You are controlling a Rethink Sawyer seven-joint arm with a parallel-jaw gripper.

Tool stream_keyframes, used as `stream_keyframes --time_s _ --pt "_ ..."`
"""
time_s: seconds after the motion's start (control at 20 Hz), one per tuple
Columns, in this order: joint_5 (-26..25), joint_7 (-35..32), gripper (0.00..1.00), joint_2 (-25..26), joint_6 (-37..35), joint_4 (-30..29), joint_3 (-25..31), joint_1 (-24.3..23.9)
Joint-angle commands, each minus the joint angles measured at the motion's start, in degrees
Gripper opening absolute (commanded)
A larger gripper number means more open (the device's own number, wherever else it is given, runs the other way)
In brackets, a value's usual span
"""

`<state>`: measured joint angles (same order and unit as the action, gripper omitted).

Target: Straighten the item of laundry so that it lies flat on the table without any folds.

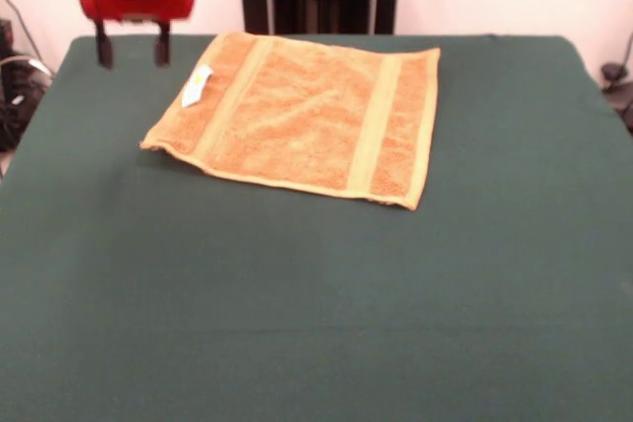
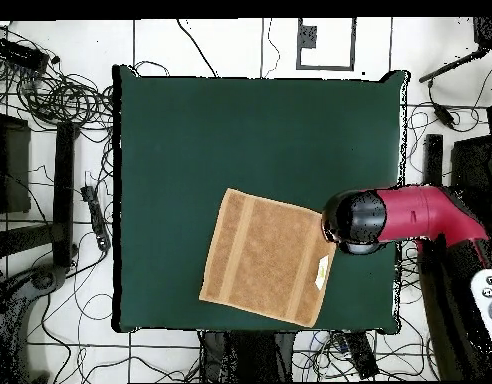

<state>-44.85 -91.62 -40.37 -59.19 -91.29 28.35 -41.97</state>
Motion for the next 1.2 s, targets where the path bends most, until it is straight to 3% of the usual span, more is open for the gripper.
stream_keyframes --time_s 0.05,0.25,0.45,0.6,0.75,1.0,1.2 --pt "3.19 3.69 1.00 -8.05 1.02 -7.90 1.15 2.27" --pt "5.58 -1.26 1.00 -12.27 1.48 -15.37 -1.13 3.38" --pt "6.64 -14.99 1.00 -5.91 11.85 -25.52 -5.36 4.56" --pt "5.15 -23.83 1.00 -3.60 19.13 -28.48 -10.18 8.78" --pt "6.98 -30.19 1.00 -2.86 21.56 -30.09 -15.08 13.87" --pt "10.87 -35.89 1.00 -2.66 33.67 -34.23 -21.40 19.68" --pt "11.91 -34.66 1.00 -0.16 40.33 -36.43 -23.42 20.68"
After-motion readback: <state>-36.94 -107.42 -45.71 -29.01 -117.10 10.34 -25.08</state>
